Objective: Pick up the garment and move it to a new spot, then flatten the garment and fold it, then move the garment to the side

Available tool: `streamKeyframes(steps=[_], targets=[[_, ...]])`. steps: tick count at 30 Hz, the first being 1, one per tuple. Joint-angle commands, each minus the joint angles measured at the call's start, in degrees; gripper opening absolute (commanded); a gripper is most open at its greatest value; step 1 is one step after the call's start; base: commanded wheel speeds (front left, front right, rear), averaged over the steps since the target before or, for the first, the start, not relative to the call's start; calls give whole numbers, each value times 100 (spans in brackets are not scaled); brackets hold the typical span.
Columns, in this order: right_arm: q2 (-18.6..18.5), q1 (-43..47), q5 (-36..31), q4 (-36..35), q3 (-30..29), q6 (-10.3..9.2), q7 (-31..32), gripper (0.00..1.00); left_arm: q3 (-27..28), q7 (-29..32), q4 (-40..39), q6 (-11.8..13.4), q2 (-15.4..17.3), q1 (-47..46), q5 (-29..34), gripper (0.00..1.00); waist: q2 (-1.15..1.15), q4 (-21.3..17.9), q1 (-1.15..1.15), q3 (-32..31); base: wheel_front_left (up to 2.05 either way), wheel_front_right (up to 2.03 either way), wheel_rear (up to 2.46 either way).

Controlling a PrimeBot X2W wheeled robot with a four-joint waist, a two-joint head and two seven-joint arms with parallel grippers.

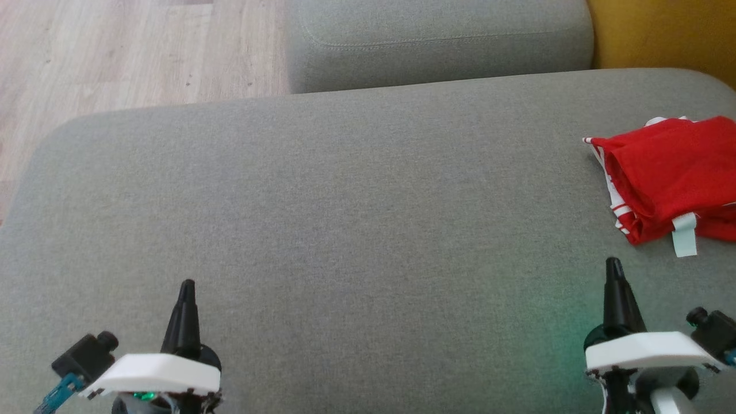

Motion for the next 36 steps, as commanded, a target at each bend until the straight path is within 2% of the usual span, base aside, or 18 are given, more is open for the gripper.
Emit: streamKeyframes(steps=[1,36], targets=[[-82,-301,173,-217,12,-2,35,0,125,29,-148,-38,83,-294,-142,0,0,-1,0,0,0,0,0],[-106,-464,2411,-248,-204,-3,610,0,479,613,73,-241,121,-607,-2144,0,0,-39,0,4,0,0,0]])
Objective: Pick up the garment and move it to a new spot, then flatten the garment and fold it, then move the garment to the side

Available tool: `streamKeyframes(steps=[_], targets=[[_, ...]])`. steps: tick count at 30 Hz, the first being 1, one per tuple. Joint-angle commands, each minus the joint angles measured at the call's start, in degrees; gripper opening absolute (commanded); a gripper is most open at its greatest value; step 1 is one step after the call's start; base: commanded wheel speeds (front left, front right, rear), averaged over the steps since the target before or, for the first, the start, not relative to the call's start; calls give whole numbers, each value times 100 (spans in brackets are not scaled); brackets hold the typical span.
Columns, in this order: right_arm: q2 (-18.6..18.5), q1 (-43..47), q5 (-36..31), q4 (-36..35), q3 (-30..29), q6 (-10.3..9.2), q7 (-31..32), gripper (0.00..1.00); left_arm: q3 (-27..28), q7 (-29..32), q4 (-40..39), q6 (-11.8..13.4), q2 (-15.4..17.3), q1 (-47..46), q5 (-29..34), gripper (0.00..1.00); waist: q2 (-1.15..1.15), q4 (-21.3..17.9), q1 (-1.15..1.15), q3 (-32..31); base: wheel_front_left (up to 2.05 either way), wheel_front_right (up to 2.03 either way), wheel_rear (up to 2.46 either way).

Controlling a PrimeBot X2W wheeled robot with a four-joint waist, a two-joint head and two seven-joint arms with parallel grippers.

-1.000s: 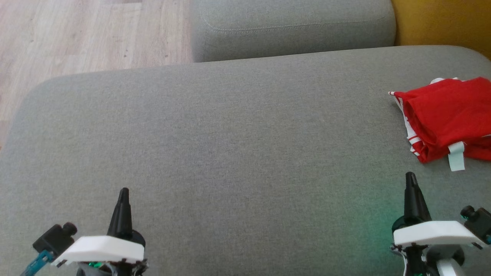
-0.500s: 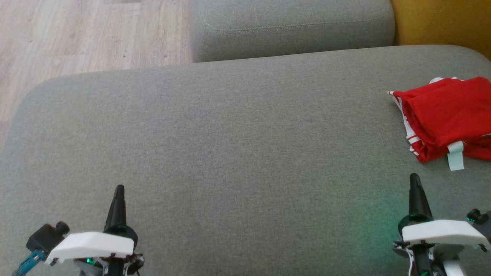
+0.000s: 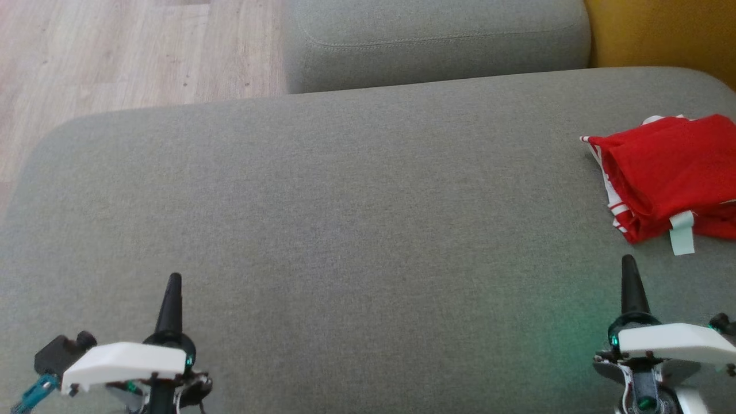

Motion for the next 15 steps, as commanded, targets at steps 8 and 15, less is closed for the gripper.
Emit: streamKeyframes(steps=[8,15], targets=[[-102,-351,542,-220,-5,-4,166,0,233,146,-127,-107,95,-403,-485,0,0,-8,0,1,0,0,0],[-103,-383,973,-226,-53,-4,282,0,308,264,-83,-147,98,-465,-869,0,0,-15,0,2,0,0,0]])
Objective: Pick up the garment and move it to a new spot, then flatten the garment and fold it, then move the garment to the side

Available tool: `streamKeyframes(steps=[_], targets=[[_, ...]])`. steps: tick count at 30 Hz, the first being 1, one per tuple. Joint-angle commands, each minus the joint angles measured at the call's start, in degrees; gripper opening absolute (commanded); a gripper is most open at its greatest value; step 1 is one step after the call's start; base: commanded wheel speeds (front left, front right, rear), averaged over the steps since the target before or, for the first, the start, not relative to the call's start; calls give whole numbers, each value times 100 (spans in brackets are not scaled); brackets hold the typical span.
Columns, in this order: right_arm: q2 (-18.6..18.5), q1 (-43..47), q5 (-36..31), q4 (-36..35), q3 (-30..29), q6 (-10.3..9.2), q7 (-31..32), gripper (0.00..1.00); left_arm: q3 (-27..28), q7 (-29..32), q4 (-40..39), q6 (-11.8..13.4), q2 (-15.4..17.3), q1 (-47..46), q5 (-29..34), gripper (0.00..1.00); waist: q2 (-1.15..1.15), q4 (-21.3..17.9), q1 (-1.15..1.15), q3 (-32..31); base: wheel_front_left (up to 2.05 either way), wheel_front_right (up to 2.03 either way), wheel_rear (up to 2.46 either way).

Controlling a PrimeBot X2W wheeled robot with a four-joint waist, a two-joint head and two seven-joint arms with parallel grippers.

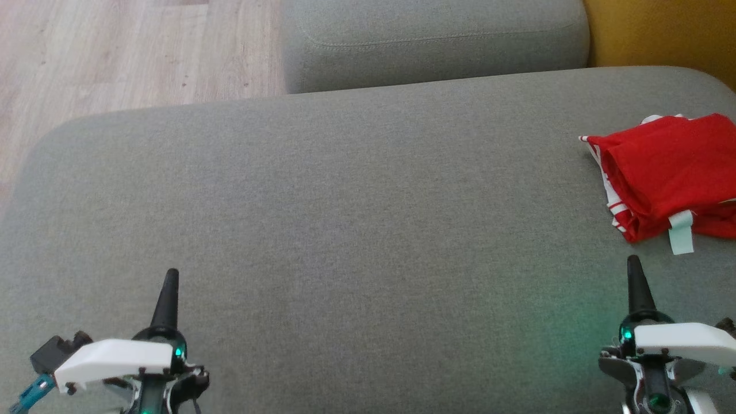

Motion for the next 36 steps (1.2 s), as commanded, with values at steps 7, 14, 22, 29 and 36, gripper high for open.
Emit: streamKeyframes(steps=[7,14,22,29,36], targets=[[-102,-388,559,-227,22,-4,154,0,292,177,-103,-87,97,-430,-491,0,0,-8,0,1,0,0,0],[-102,-420,989,-233,-27,-5,272,0,369,298,-59,-127,99,-492,-874,0,0,-15,0,1,0,0,0],[-101,-457,1477,-239,-84,-5,406,0,458,436,-9,-172,100,-563,-1309,0,0,-23,0,2,0,0,0],[-99,-490,1906,-245,-134,-5,525,0,537,557,35,-212,100,-625,-1690,0,0,-30,0,3,0,0,0],[-97,-512,2195,-249,-171,-5,607,0,593,642,65,-238,99,-667,-1947,0,0,-35,0,3,0,0,0]])
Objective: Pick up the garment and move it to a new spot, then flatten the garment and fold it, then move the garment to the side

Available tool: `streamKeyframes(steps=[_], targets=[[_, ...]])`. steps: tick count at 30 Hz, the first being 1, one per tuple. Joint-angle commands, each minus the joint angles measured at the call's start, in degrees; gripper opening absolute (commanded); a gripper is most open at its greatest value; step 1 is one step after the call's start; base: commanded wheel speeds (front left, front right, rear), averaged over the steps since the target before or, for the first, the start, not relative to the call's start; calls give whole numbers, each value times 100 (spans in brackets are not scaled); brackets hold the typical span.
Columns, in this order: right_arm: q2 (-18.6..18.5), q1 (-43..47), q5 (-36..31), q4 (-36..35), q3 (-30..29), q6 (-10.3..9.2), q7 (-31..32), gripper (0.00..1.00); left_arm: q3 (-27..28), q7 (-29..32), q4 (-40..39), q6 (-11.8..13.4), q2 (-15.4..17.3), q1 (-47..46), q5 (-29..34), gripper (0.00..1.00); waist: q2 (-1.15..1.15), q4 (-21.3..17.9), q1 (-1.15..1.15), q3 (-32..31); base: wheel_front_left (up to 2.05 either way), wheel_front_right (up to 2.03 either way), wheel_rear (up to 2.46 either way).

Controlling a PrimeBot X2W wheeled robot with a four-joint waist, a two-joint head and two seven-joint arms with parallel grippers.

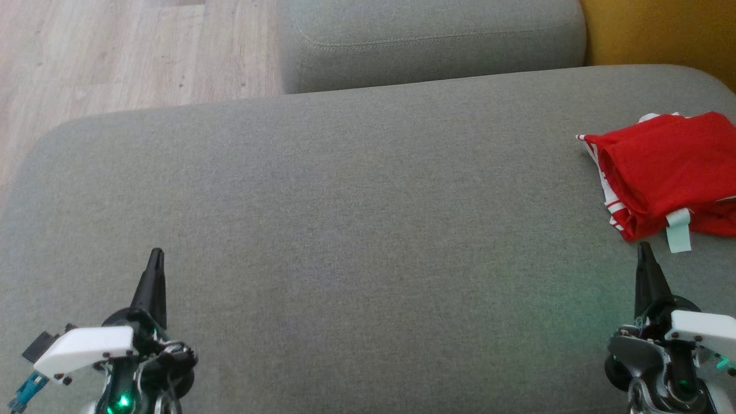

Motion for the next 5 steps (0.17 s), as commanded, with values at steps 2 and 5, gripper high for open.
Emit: streamKeyframes(steps=[2,5], targets=[[-95,-285,48,-217,89,-4,50,0,238,26,-150,-41,96,-302,-21,0,0,0,0,0,0,0,0],[-92,-285,44,-216,85,-4,53,0,243,30,-150,-41,93,-302,-17,0,0,0,0,0,0,0,0]])
